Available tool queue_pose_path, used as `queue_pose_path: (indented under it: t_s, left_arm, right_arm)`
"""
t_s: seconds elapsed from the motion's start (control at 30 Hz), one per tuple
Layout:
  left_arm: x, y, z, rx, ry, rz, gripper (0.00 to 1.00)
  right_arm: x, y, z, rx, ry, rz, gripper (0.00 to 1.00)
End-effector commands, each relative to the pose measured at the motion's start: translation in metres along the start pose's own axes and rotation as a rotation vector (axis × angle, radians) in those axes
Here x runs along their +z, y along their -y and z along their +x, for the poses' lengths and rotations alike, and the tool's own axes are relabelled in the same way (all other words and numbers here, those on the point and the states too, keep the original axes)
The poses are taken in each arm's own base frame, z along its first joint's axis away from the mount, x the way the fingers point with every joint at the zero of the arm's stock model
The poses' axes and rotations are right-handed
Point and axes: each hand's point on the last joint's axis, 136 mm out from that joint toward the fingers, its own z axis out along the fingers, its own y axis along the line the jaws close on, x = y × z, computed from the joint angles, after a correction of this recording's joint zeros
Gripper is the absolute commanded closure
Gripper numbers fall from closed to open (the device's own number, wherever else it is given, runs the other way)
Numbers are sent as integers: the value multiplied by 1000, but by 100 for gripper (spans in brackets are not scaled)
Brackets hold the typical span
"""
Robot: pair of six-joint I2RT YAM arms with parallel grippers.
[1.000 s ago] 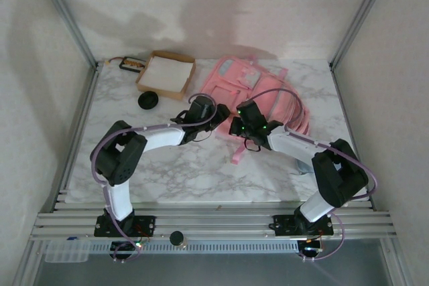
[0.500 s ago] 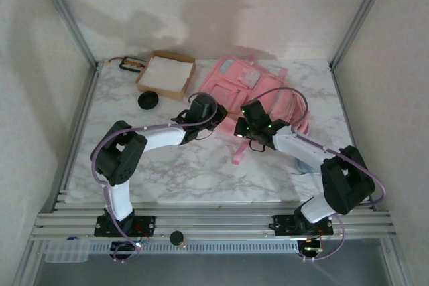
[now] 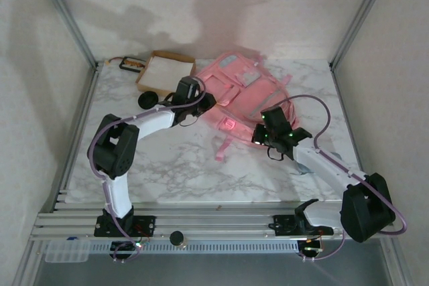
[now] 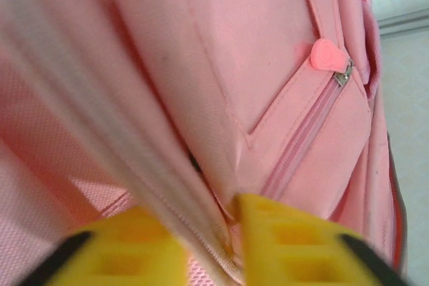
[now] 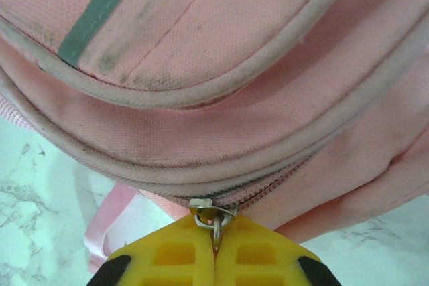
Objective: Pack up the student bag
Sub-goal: Zip the student bag at the center of the table.
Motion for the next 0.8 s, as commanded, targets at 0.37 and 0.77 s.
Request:
queue_pose_path:
  t_s: [0.37,0.77]
  left_arm:
    - [-34,81,117,-284,-18,276,48]
    - [9,56,144,-466,5,176,58]
  right_arm:
    - [10,-36,16,-67,-63,-137,100]
    - [17,-36,18,-82,-58,-145,100]
